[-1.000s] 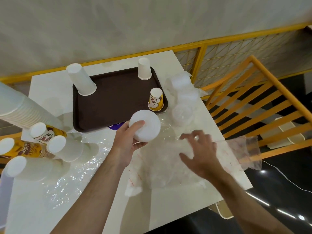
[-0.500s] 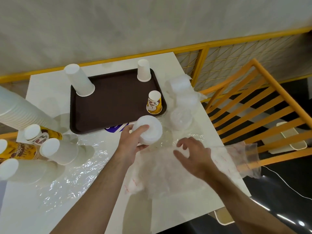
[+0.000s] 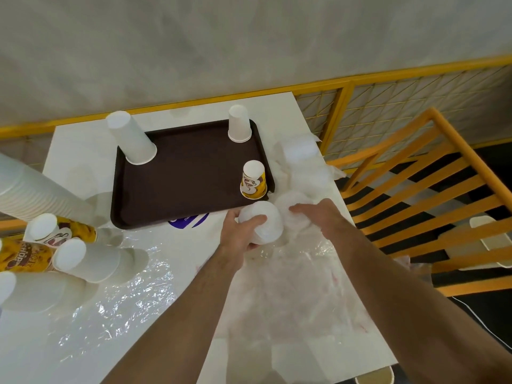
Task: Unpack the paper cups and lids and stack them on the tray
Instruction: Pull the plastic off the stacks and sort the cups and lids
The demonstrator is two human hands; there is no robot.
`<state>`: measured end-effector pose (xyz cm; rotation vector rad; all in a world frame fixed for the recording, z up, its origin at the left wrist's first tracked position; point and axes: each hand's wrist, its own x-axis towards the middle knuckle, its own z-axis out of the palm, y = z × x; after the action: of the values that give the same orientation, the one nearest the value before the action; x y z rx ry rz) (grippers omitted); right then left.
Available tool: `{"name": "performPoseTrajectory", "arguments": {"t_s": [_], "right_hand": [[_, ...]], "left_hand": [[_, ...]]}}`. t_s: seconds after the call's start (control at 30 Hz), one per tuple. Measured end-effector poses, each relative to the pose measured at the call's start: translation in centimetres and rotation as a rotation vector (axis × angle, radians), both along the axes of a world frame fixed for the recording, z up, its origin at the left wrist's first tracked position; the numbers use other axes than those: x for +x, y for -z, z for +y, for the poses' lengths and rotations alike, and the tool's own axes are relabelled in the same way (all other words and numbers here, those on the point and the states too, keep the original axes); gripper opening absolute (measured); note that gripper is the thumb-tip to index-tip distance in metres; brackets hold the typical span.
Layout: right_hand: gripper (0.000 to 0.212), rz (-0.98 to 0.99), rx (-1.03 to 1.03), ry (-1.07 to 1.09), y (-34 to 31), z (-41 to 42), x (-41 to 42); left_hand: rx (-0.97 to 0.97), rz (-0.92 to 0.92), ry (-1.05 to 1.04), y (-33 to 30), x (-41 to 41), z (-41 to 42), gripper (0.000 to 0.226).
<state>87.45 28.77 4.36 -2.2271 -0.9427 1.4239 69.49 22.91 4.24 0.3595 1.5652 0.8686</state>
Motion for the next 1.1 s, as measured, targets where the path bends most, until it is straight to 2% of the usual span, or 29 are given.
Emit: {"name": "performPoseTrajectory", "arguments": {"t_s": [0.13, 0.2, 0.4, 0.57, 0.8, 0.87, 0.93, 1.0, 1.03, 1.1], "right_hand": [[0.053, 0.047, -0.029, 0.036, -0.7, 0.2, 1.1], [0.047, 0.042, -0.011, 0.062, -1.0, 0.1, 2.3], [0.064, 0.227, 0.059, 0.16, -2.0, -1.0, 5.6], [0.06, 0.399, 0.111, 0.22, -3.1, -1.8, 6.6], [0.05, 0.338, 0.129, 0.123, -4.7, -2.1, 6.7], [0.042, 0.359, 0.115, 0.066, -5.3, -2.3, 6.8], [0.03, 0.407, 0.099, 0.002, -6.1, -2.6, 6.9], [0.027, 0.473, 0.089, -0.028, -6.8, -2.8, 6.8], [0.029, 0.518, 0.091, -0.033, -7.2, -2.9, 6.7], [0.035, 0.628, 0.105, -0.032, -8.0, -2.9, 6.6]], "left_hand": [[-0.01, -0.003, -0.008, 0.3, 0.5, 0.7, 0.058], [-0.016, -0.017, -0.003, 0.5, 0.9, 1.1, 0.057], [-0.004, 0.04, 0.061, 0.9, 2.7, 2.4, 0.054], [0.011, 0.251, 0.182, 2.0, 2.8, 3.1, 0.058], [0.035, 0.792, 0.585, 3.7, 2.0, 2.8, 0.075], [0.069, 0.869, 0.629, 2.2, 2.0, 2.6, 0.066], [0.165, 0.923, 0.588, 1.2, 2.2, 2.4, 0.049], [0.311, 0.827, 0.487, -0.5, 2.7, 2.5, 0.038], [0.341, 0.7, 0.427, -1.7, 2.9, 2.6, 0.04], [0.207, 0.323, 0.39, -5.0, 3.5, 2.8, 0.049]]}}
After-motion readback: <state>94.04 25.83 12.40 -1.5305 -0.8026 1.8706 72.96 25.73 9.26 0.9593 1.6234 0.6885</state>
